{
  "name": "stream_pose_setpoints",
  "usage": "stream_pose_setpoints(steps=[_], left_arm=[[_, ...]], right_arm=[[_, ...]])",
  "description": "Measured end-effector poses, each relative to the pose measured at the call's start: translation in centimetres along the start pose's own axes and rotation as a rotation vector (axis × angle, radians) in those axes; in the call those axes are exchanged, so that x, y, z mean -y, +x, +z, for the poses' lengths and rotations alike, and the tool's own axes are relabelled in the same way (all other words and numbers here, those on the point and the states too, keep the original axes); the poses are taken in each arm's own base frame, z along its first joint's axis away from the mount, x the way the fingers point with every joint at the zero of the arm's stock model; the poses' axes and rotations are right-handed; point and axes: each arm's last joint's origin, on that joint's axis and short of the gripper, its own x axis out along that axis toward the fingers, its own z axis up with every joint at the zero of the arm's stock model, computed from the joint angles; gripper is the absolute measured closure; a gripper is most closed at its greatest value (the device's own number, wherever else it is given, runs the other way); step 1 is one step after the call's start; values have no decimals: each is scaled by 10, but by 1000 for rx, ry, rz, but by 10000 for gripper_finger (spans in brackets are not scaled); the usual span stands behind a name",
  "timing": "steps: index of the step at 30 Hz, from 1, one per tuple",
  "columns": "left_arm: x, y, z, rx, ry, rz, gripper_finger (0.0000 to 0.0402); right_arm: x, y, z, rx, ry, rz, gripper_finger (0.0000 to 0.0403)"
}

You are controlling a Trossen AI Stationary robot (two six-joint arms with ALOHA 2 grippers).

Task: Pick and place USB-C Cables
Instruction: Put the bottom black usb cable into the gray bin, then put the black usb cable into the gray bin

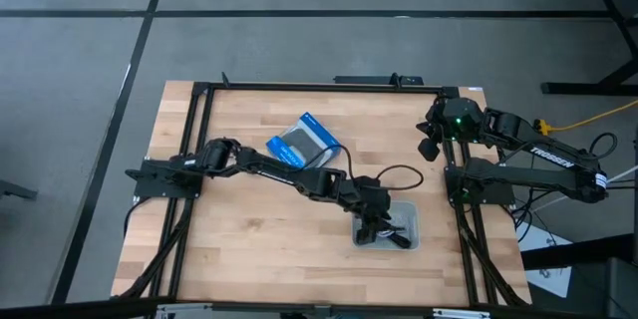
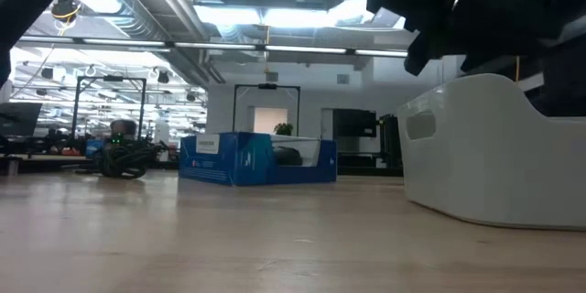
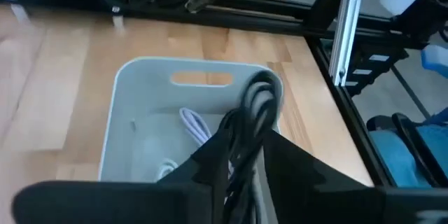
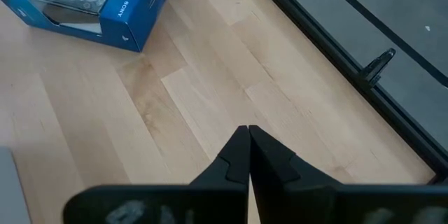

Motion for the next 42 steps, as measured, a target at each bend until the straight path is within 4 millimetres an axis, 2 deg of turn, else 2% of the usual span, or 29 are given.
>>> stream_pose_setpoints(steps=[15,19,22,29,34,37,42], left_arm=[[-6,-1,1,2,20,56,304],[-11,-17,11,-29,9,80,304],[-15,-32,15,-96,-4,113,307],[-25,-56,9,-305,-45,172,309],[-32,-68,-1,-461,-90,165,309],[-33,-72,0,-478,-99,158,309],[-34,-81,-14,-653,-149,145,309]], right_arm=[[0,0,0,-1,0,0,395],[0,0,0,-2,0,0,395],[0,0,0,-4,-1,0,395],[0,0,0,-4,-1,0,395],[0,0,0,-5,-1,0,395],[0,0,0,-5,-1,0,395],[0,0,-1,-5,0,0,395]])
